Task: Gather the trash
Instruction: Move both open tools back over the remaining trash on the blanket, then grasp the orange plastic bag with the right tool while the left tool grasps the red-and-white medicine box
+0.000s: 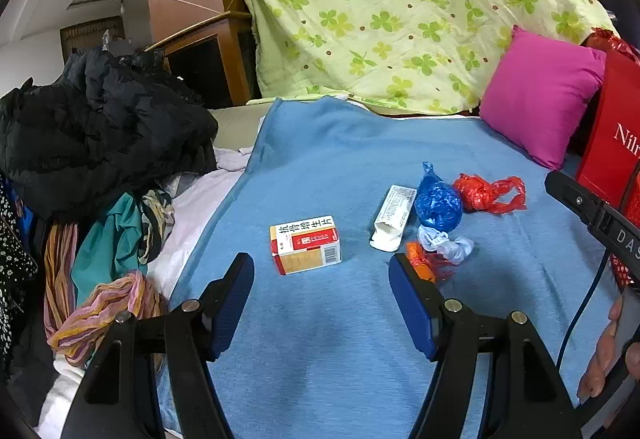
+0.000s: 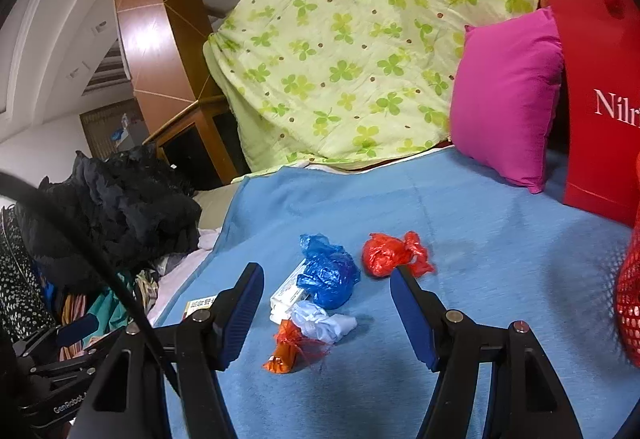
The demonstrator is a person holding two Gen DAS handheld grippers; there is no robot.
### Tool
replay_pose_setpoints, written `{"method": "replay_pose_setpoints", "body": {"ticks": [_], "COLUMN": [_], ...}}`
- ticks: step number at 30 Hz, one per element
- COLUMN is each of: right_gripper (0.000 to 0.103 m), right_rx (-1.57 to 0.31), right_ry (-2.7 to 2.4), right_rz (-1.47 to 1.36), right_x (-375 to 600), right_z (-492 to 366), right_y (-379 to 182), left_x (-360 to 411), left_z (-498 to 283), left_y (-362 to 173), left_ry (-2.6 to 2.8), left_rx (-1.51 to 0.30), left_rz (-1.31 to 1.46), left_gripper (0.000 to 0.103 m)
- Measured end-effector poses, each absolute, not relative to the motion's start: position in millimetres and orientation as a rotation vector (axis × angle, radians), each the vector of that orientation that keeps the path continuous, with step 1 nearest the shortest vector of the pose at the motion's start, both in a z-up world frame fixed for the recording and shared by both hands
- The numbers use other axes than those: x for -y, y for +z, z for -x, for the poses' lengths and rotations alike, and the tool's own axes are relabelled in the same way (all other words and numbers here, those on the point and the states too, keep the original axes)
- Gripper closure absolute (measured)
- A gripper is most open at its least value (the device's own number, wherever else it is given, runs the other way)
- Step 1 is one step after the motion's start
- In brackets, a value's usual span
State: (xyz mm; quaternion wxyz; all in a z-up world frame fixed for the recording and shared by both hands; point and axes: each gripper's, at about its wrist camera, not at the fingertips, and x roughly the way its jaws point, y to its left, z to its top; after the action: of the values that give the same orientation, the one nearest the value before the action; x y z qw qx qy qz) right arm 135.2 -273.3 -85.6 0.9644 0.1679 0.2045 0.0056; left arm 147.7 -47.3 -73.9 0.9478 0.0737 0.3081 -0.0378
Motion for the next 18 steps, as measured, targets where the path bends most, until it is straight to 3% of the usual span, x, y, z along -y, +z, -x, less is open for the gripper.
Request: {"method": "replay_pose_setpoints", "body": {"ticks": [18], "right_gripper": [0.033], "right_rx": [-0.46], "right_ry": [0.067], "right_rz": [-0.29], "right_x": [247], "right_z": [-157], "right_y": [-97], "left_x": [34], "left_z": [-164], "left_y": [-93], "left_ry": [-0.052], "left_rx": [-0.673], "left_rz": [-0.131], "left_gripper": [0.032]}}
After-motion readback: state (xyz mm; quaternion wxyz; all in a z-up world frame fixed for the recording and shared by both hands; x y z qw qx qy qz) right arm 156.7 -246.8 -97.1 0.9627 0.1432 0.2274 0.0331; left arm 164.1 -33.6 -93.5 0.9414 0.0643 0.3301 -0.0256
